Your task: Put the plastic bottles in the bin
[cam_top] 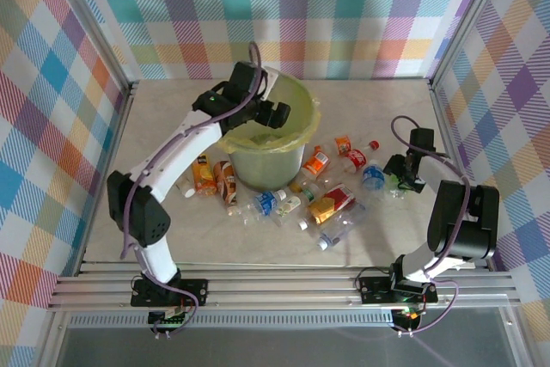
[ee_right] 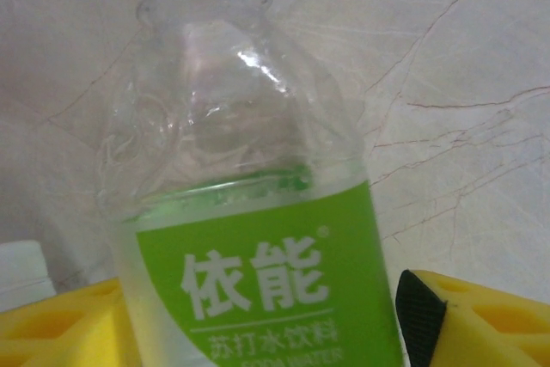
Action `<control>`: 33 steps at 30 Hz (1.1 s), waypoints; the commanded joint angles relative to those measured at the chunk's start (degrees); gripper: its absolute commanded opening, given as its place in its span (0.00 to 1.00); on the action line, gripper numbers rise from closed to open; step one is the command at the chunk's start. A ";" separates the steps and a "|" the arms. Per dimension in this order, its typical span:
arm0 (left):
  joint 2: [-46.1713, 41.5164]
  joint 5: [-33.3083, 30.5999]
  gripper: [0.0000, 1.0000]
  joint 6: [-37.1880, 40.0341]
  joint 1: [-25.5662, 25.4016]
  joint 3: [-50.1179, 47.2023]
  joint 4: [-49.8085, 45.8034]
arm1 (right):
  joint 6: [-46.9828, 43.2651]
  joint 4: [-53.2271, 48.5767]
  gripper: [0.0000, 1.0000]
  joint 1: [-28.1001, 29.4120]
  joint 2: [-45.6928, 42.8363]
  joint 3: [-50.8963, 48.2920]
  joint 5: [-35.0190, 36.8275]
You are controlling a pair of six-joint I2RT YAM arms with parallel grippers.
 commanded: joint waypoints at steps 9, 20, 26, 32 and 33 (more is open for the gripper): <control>-14.22 1.79 1.00 -5.67 -0.03 -8.98 6.18 | -1.07 0.12 0.45 -0.40 -2.57 0.34 1.65; -27.58 -4.20 1.00 -9.72 -0.03 -22.51 12.11 | -2.40 -5.88 0.19 -0.30 -14.29 1.69 2.61; -34.93 -11.11 1.00 -12.39 -0.03 -29.38 14.31 | -2.40 -11.12 0.09 2.04 -23.28 6.76 -0.60; -40.99 -18.08 1.00 -14.67 0.08 -34.35 14.47 | -2.52 -16.13 0.06 10.92 -27.55 17.12 0.31; -42.11 -18.94 1.00 -15.04 0.06 -35.25 14.75 | -2.78 -16.67 0.06 13.35 -27.32 19.36 1.29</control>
